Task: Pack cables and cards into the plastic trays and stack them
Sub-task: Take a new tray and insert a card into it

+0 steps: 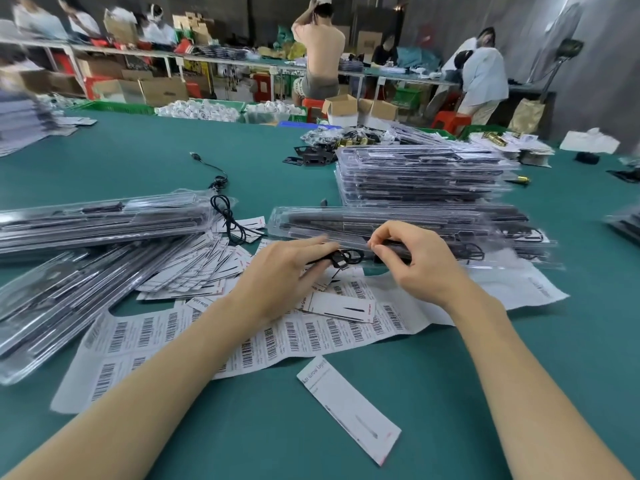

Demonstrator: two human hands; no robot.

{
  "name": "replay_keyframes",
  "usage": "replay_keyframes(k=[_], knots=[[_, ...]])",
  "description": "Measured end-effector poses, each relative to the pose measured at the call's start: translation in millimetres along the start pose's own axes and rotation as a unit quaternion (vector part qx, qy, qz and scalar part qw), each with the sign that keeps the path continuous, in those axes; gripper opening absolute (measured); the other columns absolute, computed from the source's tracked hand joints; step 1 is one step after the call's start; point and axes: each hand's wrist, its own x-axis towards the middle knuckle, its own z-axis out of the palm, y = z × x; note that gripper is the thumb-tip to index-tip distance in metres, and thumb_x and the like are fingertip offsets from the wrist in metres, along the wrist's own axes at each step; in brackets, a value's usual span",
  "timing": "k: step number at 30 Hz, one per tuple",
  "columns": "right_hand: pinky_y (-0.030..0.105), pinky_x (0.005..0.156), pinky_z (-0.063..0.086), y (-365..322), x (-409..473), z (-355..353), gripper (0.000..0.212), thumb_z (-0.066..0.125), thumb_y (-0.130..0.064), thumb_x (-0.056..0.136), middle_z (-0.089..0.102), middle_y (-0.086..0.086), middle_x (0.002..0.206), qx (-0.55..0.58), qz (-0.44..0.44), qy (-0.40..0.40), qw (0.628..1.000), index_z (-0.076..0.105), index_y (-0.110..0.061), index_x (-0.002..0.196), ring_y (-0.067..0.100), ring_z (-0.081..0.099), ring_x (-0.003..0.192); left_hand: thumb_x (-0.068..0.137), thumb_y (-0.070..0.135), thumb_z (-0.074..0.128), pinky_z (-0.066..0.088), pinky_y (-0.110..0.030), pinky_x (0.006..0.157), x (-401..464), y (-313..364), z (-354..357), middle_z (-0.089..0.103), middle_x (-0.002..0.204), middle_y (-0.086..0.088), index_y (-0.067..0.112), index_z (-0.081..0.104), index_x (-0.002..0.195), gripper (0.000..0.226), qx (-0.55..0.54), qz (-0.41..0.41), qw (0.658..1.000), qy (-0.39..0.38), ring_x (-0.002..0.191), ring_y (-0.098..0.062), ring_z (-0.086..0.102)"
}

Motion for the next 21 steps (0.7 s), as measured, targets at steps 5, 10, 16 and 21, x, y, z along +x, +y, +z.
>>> replay_keyframes(k=[5, 10, 16, 21], knots=[[0.029, 0.079, 0.05, -2.4, -0.3, 1.0, 0.009, 0.063, -0.018, 0.096, 0.066, -0.018, 0.088, 0.015, -0.004, -0.006, 1.0, 0.064, -0.026, 0.092, 0.003, 0.061, 0.085, 0.094, 0.02, 0.069, 0.061, -0.03, 0.07, 6.1, 0.4, 0.8, 0.077, 0.103, 0.006, 0.021, 0.072, 0.12, 0.026, 0.005, -0.057, 0.998, -0.009, 0.072, -0.006, 0.071], [0.036, 0.086, 0.052, -5.3, -0.2, 3.9, 0.009, 0.063, -0.015, 0.094, 0.066, -0.013, 0.092, -0.003, -0.001, -0.026, 1.0, 0.064, -0.024, 0.093, 0.01, 0.06, 0.091, 0.099, 0.032, 0.063, 0.06, -0.035, 0.067, 3.6, 0.8, 0.2, 0.075, 0.113, 0.01, 0.03, 0.07, 0.125, 0.027, 0.088, -0.057, 0.994, -0.022, 0.088, -0.017, 0.073], [0.032, 0.078, 0.044, -12.0, 4.6, 16.8, 0.03, 0.067, -0.044, 0.083, 0.054, -0.019, 0.09, -0.106, -0.019, -0.061, 0.992, 0.055, -0.044, 0.111, 0.008, 0.047, 0.093, 0.094, 0.019, 0.068, 0.058, -0.035, 0.076, 0.6, -0.9, -1.8, 0.077, 0.103, 0.009, 0.026, 0.074, 0.117, 0.025, 0.005, -0.084, 0.996, -0.027, 0.077, -0.009, 0.066], [0.027, 0.076, 0.035, -9.0, 6.5, 30.5, 0.026, 0.064, -0.035, 0.092, 0.052, -0.016, 0.081, -0.09, -0.027, 0.015, 0.995, 0.067, -0.041, 0.118, 0.009, 0.044, 0.09, 0.097, 0.015, 0.064, 0.059, -0.038, 0.077, 0.9, 0.1, -0.7, 0.077, 0.098, 0.0, 0.018, 0.075, 0.117, 0.023, 0.026, -0.028, 0.998, -0.052, 0.083, -0.02, 0.071]])
